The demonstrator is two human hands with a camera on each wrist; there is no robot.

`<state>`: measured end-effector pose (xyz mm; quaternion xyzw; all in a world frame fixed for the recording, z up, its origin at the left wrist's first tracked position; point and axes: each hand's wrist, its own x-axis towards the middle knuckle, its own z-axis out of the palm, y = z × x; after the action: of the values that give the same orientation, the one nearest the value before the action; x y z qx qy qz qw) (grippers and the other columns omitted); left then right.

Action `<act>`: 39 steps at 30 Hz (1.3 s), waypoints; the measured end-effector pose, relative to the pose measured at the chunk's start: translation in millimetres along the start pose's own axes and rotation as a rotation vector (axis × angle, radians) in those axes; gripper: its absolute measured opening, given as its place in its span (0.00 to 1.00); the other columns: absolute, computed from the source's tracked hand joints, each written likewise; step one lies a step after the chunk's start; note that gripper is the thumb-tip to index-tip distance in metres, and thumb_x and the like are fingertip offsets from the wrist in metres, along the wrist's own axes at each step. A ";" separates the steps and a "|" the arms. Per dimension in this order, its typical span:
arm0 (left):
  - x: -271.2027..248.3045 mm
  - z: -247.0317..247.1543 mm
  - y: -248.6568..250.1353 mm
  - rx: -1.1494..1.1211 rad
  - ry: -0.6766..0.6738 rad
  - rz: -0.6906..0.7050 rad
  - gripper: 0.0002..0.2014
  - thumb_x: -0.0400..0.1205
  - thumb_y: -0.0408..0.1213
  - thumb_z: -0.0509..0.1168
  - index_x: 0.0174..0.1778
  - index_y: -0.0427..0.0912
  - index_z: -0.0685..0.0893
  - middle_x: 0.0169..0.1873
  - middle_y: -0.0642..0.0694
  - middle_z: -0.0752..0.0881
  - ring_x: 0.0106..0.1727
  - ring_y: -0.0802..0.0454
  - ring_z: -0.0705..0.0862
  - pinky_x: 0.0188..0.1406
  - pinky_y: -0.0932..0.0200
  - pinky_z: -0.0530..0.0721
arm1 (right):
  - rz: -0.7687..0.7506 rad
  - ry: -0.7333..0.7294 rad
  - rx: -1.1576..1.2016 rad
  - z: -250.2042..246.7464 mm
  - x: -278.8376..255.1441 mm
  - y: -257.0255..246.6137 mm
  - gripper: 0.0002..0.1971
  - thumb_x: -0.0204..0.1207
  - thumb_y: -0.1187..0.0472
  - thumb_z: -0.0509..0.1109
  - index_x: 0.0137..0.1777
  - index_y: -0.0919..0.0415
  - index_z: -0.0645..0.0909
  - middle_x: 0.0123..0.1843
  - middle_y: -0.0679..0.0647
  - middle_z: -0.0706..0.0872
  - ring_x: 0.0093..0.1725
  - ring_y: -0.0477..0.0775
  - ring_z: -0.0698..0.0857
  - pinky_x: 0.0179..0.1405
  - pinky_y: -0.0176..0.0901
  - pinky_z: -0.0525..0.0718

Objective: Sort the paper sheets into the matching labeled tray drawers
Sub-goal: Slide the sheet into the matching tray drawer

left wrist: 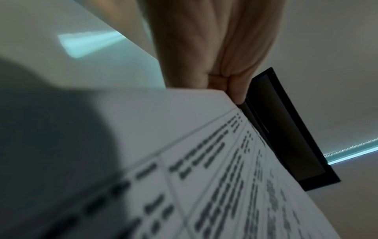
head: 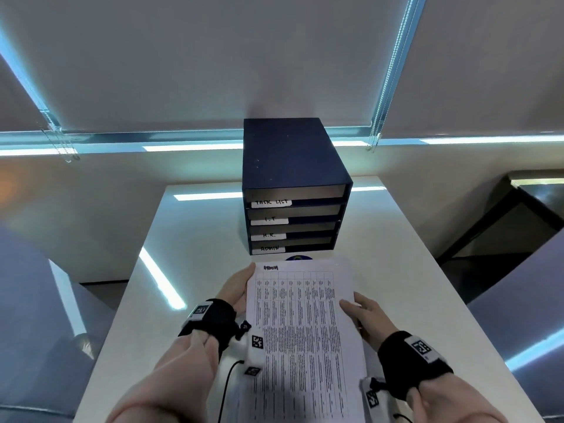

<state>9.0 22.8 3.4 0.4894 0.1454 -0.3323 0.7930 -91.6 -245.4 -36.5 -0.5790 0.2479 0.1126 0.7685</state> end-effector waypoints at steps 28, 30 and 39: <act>28.5 -13.0 21.2 0.305 0.149 -0.192 0.16 0.84 0.35 0.62 0.63 0.28 0.77 0.47 0.32 0.90 0.45 0.38 0.90 0.49 0.41 0.87 | 0.270 0.125 -0.395 -0.9 82.2 -69.7 0.06 0.80 0.68 0.63 0.42 0.67 0.77 0.39 0.60 0.82 0.39 0.60 0.81 0.45 0.49 0.82; 29.7 -17.1 17.8 0.228 0.074 -0.248 0.20 0.82 0.39 0.64 0.68 0.33 0.75 0.62 0.30 0.84 0.58 0.33 0.86 0.58 0.37 0.83 | 0.253 0.077 -0.395 5.8 92.7 -80.6 0.06 0.81 0.69 0.62 0.45 0.60 0.77 0.42 0.55 0.81 0.40 0.54 0.82 0.43 0.44 0.85; 73.7 -12.7 -6.6 0.214 0.221 -0.160 0.21 0.87 0.27 0.54 0.76 0.45 0.64 0.60 0.37 0.80 0.21 0.48 0.84 0.19 0.61 0.84 | 0.167 0.102 -0.681 30.0 147.5 -80.4 0.24 0.82 0.61 0.64 0.77 0.67 0.69 0.69 0.66 0.80 0.65 0.64 0.82 0.67 0.54 0.79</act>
<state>60.0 3.6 -48.1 0.5913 0.2340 -0.3524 0.6866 78.5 -258.3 -38.7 -0.7847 0.2806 0.2221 0.5061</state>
